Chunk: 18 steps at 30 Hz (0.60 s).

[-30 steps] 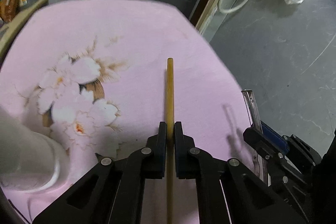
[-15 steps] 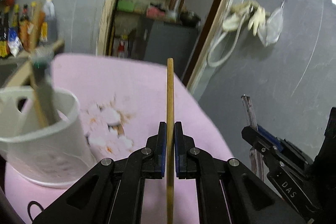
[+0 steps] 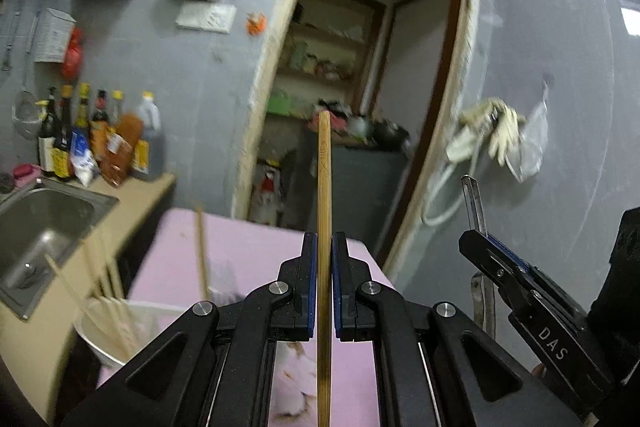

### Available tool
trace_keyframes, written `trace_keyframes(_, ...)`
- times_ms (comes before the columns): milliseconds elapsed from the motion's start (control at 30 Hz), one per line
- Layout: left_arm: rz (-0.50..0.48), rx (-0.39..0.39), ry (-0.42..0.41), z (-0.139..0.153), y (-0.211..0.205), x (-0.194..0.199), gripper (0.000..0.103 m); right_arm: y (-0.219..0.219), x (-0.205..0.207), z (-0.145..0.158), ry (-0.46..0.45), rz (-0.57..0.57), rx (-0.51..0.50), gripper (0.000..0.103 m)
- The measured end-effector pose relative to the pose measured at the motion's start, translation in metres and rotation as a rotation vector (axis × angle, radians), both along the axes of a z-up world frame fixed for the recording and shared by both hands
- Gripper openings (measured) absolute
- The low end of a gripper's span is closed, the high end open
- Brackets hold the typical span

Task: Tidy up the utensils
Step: 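Grasp the last chopstick with the left tool while the right tool lifts the peeler, then carry the chopstick and peeler over the white caddy with both tools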

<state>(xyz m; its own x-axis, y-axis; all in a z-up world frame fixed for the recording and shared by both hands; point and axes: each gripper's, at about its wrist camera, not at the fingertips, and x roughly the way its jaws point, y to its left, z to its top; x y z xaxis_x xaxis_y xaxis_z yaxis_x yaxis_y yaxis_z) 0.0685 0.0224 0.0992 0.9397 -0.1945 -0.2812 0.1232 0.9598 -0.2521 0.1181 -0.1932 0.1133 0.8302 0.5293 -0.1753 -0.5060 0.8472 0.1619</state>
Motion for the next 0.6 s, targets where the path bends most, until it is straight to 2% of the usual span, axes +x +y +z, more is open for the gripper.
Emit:
trace_keyframes(300, 0.155, -0.136, -0.121, 0.037, 0.094, -0.009, 0.005, 0.058, 0.014, 0.024, -0.092, 0.119, 0.122, 0.014)
trace_keyframes(467, 0.237, -0.206, -0.165, 0.033, 0.144, -0.008, 0.005, 0.077, 0.023, 0.014, -0.103, 0.143, 0.215, 0.014)
trace_keyframes(600, 0.325, -0.274, -0.179, 0.015, 0.173, -0.007, 0.005, 0.085, 0.026, -0.008, -0.108, 0.109, 0.272, 0.014)
